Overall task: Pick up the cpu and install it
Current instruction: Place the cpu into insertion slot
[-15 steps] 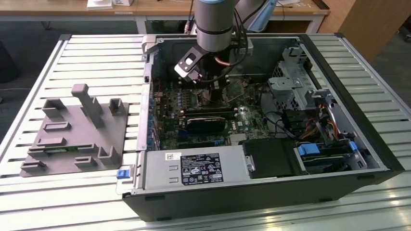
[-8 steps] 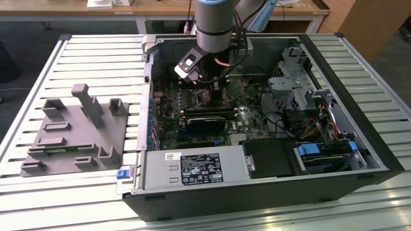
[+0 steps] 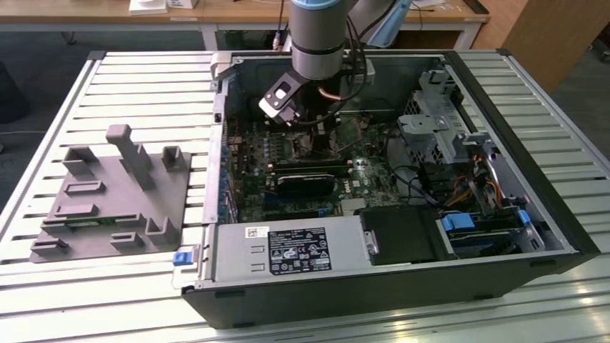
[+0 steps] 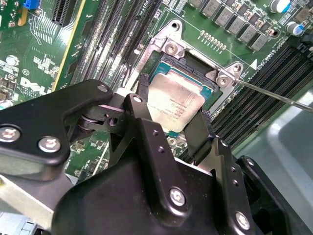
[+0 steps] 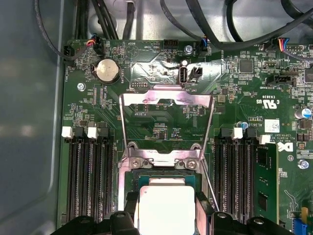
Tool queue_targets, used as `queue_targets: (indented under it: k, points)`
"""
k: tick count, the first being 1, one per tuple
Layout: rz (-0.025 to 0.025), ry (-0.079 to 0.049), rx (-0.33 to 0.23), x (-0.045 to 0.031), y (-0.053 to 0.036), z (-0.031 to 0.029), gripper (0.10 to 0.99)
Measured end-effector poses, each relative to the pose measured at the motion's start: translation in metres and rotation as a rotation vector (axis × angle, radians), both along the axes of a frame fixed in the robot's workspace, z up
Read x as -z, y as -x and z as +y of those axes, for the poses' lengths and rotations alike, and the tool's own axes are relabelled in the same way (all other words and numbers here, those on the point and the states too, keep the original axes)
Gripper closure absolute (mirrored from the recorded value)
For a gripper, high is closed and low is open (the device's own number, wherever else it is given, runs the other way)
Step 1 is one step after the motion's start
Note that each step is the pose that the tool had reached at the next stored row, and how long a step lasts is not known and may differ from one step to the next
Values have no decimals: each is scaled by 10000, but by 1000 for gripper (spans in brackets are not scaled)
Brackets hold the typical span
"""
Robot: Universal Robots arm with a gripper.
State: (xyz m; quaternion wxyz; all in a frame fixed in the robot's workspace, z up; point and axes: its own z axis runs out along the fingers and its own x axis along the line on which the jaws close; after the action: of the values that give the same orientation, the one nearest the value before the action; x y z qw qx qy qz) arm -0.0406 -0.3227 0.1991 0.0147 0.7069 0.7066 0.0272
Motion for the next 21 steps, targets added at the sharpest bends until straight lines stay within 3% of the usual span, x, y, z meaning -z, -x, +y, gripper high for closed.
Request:
queue_targets:
  k: [21]
  points:
    - [27,66,-1,62,0,32,545]
